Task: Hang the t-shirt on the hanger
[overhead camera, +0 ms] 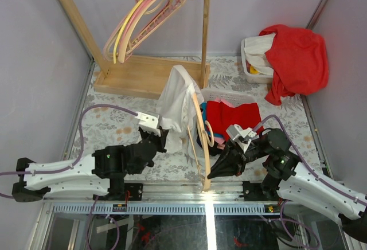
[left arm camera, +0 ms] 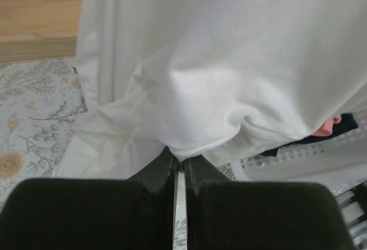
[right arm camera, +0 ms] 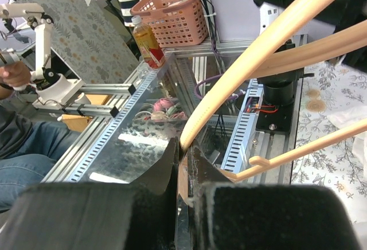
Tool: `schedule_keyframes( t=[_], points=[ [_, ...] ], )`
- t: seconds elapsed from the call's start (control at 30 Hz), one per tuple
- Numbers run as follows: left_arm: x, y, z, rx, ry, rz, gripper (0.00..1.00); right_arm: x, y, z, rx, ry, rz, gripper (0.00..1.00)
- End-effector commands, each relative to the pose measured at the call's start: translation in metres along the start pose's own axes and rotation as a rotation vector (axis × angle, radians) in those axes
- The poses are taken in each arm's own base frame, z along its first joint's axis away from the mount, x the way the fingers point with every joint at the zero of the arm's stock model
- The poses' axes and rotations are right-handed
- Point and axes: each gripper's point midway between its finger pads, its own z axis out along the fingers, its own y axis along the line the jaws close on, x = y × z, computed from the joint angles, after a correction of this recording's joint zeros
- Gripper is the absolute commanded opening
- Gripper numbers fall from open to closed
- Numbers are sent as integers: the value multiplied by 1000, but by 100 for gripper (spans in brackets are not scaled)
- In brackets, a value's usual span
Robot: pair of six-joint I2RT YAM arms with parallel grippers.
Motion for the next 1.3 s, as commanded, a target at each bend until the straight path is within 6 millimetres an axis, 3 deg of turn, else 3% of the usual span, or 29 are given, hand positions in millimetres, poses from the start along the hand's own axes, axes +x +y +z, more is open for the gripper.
schedule_keyframes(
  t=[0.0,0.4,0.53,0.67,0.87,0.97,1.27],
  points=[
    [-55,14,-19,-63,-86,-132,0,-40,14,1,-16,-87,-194,0],
    [-207,20,-71,-113,-176,-233,0,-31,12,-2,6,-99,-145,0],
    [-250,19,-84,-124,-195,-177,0,-28,14,-3,0,-112,-128,0],
    [-282,15,-96,-95,-185,-112,0,-21,11,1,-39,-112,-80,0],
    [-306,10,-103,-69,-195,-59,0,1,3,3,-65,-110,56,0],
    [-305,9,-103,-57,-190,-44,0,13,-3,0,-19,-98,116,0],
    [-293,-9,-101,48,-148,-4,0,21,20,-7,-90,-81,167,0]
  ],
)
